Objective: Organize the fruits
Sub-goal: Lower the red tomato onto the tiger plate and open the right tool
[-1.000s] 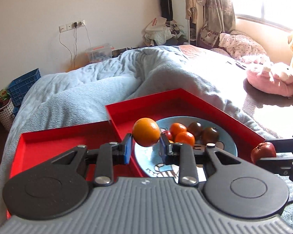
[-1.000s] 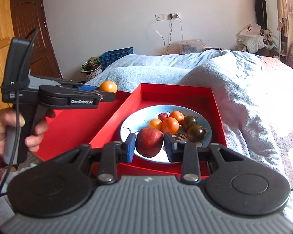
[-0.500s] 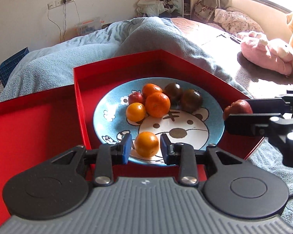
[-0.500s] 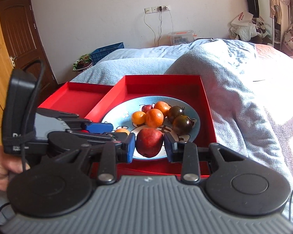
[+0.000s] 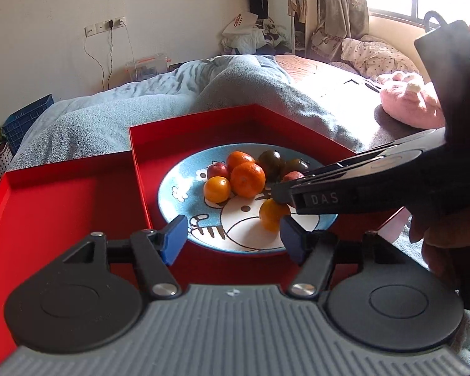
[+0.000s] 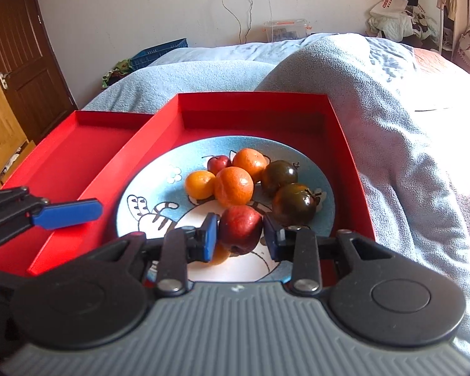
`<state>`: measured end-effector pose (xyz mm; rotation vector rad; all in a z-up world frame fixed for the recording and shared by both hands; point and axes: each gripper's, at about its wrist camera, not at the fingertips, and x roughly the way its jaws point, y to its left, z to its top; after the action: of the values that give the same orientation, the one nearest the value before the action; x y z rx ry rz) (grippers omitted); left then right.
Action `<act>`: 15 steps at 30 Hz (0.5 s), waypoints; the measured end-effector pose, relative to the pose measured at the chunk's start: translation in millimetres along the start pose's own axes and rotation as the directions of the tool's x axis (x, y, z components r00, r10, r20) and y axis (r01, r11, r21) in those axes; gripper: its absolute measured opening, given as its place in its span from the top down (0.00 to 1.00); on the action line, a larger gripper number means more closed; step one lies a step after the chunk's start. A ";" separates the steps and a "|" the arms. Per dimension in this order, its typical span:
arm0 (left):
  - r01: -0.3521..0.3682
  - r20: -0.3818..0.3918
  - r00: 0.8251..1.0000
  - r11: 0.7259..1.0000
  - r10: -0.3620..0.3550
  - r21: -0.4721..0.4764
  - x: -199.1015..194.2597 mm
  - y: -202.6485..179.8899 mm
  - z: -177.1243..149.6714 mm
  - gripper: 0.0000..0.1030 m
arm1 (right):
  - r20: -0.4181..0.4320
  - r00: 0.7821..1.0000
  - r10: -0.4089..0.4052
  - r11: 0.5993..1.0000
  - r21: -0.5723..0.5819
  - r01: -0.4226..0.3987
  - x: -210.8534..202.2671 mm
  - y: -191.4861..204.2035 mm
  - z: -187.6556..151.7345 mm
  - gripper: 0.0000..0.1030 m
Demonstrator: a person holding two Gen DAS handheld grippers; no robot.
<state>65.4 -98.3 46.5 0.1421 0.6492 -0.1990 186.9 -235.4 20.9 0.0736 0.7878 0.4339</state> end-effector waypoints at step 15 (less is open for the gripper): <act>-0.079 0.121 0.991 0.989 0.064 0.128 -49.2 -20.0 -14.6 0.00 | 0.149 0.989 0.027 0.996 0.082 -0.039 -57.2 0.8 0.3 0.49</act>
<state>14.0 -108.1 63.8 0.2790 0.5137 -0.1796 151.3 -257.8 59.6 0.1959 0.6597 0.4216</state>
